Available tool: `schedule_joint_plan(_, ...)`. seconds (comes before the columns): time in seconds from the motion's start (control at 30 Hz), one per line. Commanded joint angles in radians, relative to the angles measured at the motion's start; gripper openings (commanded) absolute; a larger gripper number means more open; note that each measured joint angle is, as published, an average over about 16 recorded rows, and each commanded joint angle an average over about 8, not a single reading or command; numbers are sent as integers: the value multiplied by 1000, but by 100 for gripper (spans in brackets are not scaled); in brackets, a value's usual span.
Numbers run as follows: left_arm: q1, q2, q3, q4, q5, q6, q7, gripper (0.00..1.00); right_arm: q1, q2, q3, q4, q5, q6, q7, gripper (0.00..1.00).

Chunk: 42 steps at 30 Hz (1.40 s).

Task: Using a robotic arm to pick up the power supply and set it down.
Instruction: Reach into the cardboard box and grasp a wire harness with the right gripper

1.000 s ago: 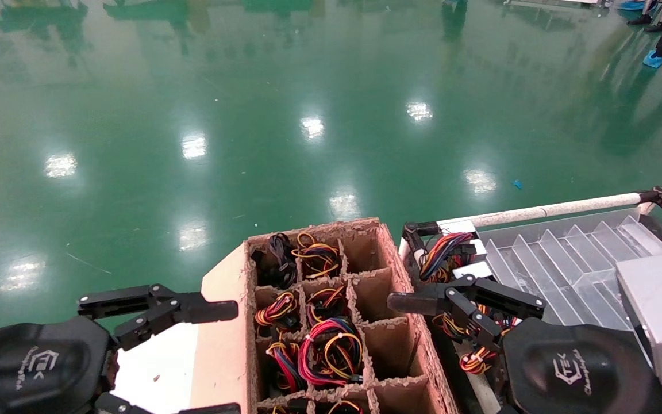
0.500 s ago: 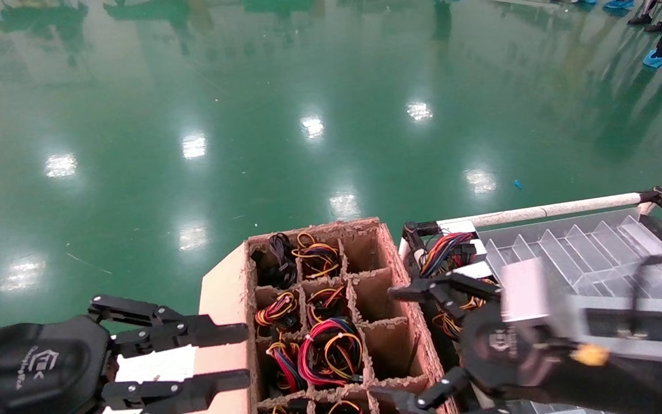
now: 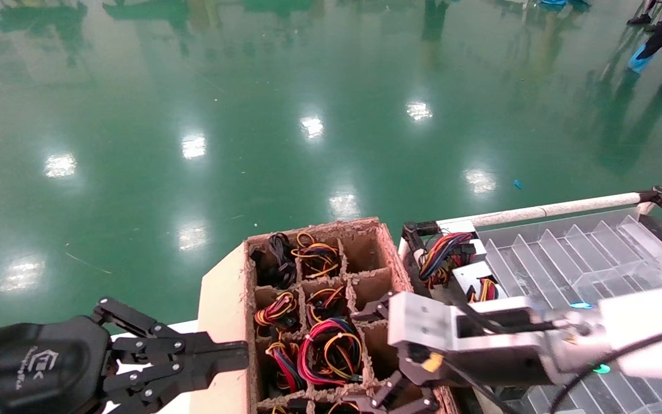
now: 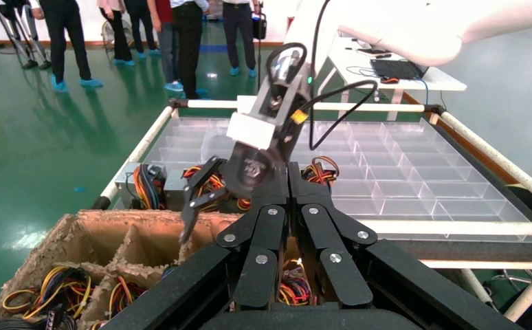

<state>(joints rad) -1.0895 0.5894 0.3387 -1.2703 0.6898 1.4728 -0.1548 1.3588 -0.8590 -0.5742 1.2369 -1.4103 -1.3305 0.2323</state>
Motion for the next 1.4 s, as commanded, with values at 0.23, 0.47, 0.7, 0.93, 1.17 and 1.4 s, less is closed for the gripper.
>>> schedule_joint_plan(0.23,0,0,0,0,0,0,0,10,54,-94,-49,-84,-103,34,-27,0)
schedule_joint_plan(0.47,0,0,0,0,0,0,0,35,64,-127,-57,-138,-134,68,-55,0)
schedule_joint_plan(0.7,0,0,0,0,0,0,0,54,63,-140,-65,-170,-147,75,-73,0)
schedule_joint_plan(0.93,0,0,1,0,0,0,0,86,65,-140,-69,-178,-152,70,-74,0)
schedule_joint_plan(1.17,0,0,1,0,0,0,0,100,67,-125,-65,-158,-147,60,-63,0)
schedule_joint_plan(1.4,0,0,1,0,-1,0,0,100,71,-94,-43,-116,-111,47,-43,0)
